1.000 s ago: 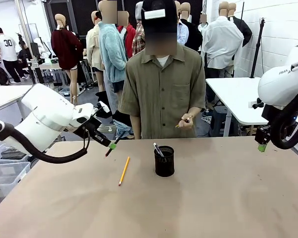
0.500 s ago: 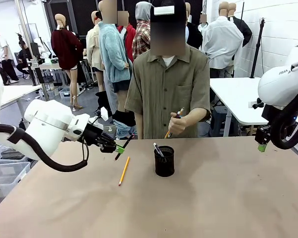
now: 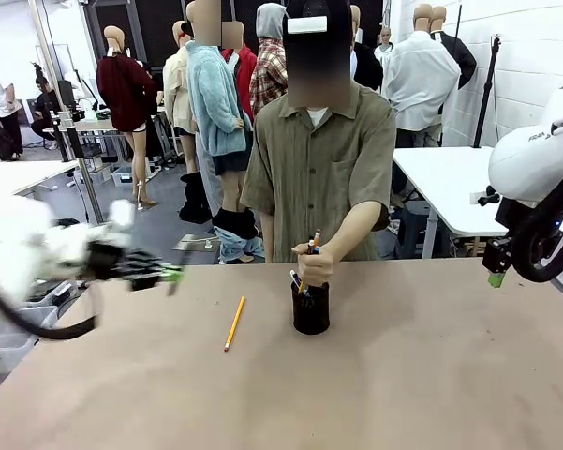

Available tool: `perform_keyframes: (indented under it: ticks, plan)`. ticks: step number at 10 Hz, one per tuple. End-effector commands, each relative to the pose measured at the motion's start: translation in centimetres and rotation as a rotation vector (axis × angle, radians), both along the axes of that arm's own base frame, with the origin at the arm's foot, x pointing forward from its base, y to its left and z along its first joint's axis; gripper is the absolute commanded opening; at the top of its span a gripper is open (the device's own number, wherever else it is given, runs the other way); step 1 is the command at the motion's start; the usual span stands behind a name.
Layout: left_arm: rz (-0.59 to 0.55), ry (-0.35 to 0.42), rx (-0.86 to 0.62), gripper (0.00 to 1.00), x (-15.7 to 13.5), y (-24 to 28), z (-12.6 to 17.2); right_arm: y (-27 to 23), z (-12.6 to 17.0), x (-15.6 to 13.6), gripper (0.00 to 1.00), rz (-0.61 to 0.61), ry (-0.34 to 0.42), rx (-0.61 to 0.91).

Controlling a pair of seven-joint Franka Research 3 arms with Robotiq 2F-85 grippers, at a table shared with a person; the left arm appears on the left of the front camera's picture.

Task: Place the pens into the pen holder.
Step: Pick up a writing instrument from the table and place it into the Pen holder.

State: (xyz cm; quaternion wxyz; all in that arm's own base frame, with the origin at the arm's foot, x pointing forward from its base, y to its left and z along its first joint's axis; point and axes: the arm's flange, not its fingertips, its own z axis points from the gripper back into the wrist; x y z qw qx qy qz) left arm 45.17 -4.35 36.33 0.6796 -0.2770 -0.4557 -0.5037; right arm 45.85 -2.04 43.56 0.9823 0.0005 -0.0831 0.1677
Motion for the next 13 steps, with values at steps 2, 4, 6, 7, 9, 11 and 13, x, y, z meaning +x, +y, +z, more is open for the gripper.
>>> perform_keyframes:
  ticks: [2, 4, 6, 7, 9, 11, 13]
  plan:
    - [0.068, -0.098, -0.204, 0.00, -8.1, 12.2, -3.1, 0.1, -0.4, -0.3, 0.72, 0.007, -0.014, -0.035]
    - [0.114, -0.115, -0.323, 0.00, -9.7, 14.8, -4.9, 0.1, -0.4, -0.3, 0.72, 0.007, -0.014, -0.035]
    - [0.106, -0.105, -0.338, 0.00, -8.0, 13.2, -4.2, 0.1, -0.4, -0.3, 0.72, 0.007, -0.014, -0.035]
    - [0.084, -0.124, -0.366, 0.00, -6.4, 10.7, -2.9, 0.1, -0.4, -0.3, 0.72, 0.007, -0.014, -0.035]
    - [0.044, -0.157, -0.427, 0.00, -3.2, 4.5, 0.0, 0.1, -0.4, -0.3, 0.72, 0.007, -0.014, -0.035]
    - [-0.068, -0.131, -0.380, 0.00, -0.5, -3.3, 3.1, 0.1, -0.4, -0.3, 0.72, 0.007, -0.014, -0.035]
    - [-0.183, -0.089, -0.346, 0.00, 2.8, -10.1, 5.5, 0.1, -0.4, -0.3, 0.72, 0.007, -0.014, -0.035]
